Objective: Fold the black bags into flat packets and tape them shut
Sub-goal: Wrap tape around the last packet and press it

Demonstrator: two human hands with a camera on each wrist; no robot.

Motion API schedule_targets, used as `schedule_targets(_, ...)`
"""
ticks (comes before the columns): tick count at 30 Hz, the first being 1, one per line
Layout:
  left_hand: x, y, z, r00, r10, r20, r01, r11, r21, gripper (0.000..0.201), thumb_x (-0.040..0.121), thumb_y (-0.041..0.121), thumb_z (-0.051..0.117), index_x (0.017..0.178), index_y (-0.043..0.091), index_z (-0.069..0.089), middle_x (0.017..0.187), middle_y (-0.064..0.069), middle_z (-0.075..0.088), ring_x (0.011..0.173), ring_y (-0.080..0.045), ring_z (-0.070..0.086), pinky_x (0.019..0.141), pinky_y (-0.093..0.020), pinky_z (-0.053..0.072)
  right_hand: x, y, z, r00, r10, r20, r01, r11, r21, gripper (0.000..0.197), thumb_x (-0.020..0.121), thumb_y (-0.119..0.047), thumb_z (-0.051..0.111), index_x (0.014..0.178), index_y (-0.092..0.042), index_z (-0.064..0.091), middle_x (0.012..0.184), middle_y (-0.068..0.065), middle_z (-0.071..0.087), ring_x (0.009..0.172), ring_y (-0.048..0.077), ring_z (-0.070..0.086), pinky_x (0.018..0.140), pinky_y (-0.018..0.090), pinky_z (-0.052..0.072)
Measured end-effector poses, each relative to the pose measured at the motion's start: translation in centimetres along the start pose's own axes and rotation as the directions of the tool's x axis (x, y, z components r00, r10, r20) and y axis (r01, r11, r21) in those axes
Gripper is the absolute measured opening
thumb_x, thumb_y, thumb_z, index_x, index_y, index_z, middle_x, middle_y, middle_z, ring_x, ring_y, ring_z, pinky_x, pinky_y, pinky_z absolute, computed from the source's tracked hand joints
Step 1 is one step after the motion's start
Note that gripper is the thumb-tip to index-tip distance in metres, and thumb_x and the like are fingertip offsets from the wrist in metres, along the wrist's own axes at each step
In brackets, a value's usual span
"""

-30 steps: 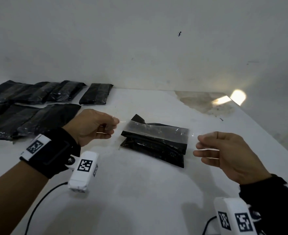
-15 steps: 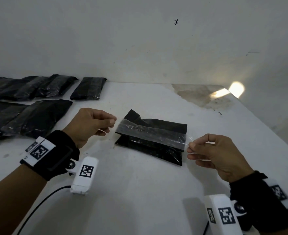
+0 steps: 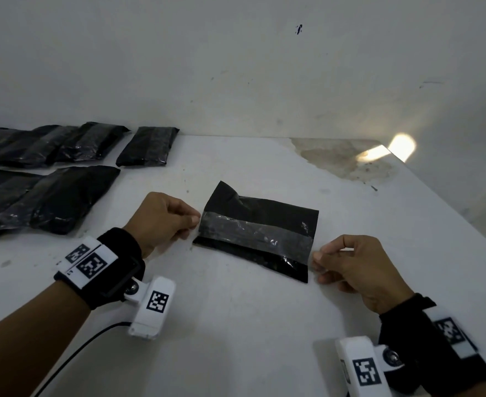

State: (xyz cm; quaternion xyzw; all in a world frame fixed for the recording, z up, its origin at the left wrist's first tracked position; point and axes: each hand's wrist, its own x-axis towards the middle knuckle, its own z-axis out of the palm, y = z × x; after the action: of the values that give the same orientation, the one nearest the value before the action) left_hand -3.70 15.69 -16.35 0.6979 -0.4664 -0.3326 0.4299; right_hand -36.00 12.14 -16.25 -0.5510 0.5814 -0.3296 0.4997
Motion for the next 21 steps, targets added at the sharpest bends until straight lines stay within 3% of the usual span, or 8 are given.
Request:
schedule_targets(4, 0.2, -0.1, 0.6, 1.0, 0.026, -0.015, -0.025, 0.997, 0.073, 0.006, 0.082, -0.004, 0.073, 0.079, 0.001, 0.075, 0.064, -0.02, 0.068, 0.049, -0.014, 0.057, 0.051, -0.017, 0.05, 0.6, 0.4, 0.1, 0.998, -0.051, -0.023, 0.049, 0.995, -0.089, 0.021, 0.08, -0.005, 0.079, 0.081, 0.007, 0.062, 0.062, 0.014, 0.07, 0.043, 0.021, 0.063, 0.035, 0.017, 0.03)
schedule_targets(7, 0.4, -0.2, 0.9, 0.999, 0.033, -0.019, -0.031, 0.995, 0.098, 0.008, 0.081, -0.004, 0.074, 0.077, 0.003, 0.075, 0.069, -0.025, 0.069, 0.055, -0.022, 0.058, 0.055, -0.022, 0.052, 0.6, 0.4, 0.3, 0.997, -0.078, -0.011, 0.076, 0.985, -0.157, 0.019, 0.077, -0.003, 0.081, 0.075, 0.006, 0.065, 0.053, 0.007, 0.064, 0.04, 0.021, 0.061, 0.032, 0.016, 0.031)
schedule_targets(12, 0.8, -0.4, 1.1, 0.999, 0.027, -0.022, -0.022, 0.982, 0.188, 0.006, 0.077, 0.006, 0.079, 0.074, 0.008, 0.075, 0.064, -0.013, 0.072, 0.059, -0.021, 0.064, 0.071, -0.034, 0.055, 0.6, 0.3, 0.6, 0.995, -0.1, 0.012, 0.099, 0.959, -0.266, 0.022, 0.075, -0.007, 0.084, 0.064, -0.006, 0.065, 0.05, 0.001, 0.063, 0.041, 0.02, 0.061, 0.035, 0.014, 0.035)
schedule_targets(16, 0.9, -0.1, 1.5, 0.999, 0.006, -0.041, 0.004, 0.976, 0.217, 0.011, 0.077, 0.012, 0.081, 0.075, 0.01, 0.07, 0.06, -0.008, 0.07, 0.054, -0.017, 0.062, 0.07, -0.029, 0.052, 0.7, 0.0, 0.9, 0.995, -0.092, 0.038, 0.1, 0.927, -0.362, 0.023, 0.075, -0.016, 0.085, 0.065, -0.009, 0.066, 0.049, -0.003, 0.062, 0.043, 0.017, 0.063, 0.043, 0.02, 0.04)
schedule_targets(18, 0.9, 0.0, 1.6, 0.999, -0.006, -0.048, 0.017, 0.971, 0.238, 0.011, 0.079, 0.013, 0.08, 0.08, 0.01, 0.069, 0.064, -0.009, 0.07, 0.057, -0.018, 0.062, 0.07, -0.03, 0.052, 0.7, -0.2, 0.9, 0.997, -0.076, 0.033, 0.083, 0.919, -0.386, 0.023, 0.074, -0.019, 0.086, 0.067, -0.009, 0.067, 0.049, -0.003, 0.062, 0.043, 0.018, 0.063, 0.047, 0.023, 0.042)
schedule_targets(21, 0.7, 0.2, 1.4, 0.996, -0.056, -0.066, 0.069, 0.975, 0.211, 0.017, 0.086, 0.015, 0.072, 0.1, 0.007, 0.067, 0.079, -0.012, 0.07, 0.063, -0.021, 0.063, 0.068, -0.034, 0.054, 0.7, -0.3, 0.9, 0.998, -0.055, 0.022, 0.059, 0.921, -0.385, 0.023, 0.074, -0.021, 0.086, 0.07, -0.007, 0.068, 0.053, -0.001, 0.064, 0.042, 0.017, 0.062, 0.042, 0.02, 0.041)
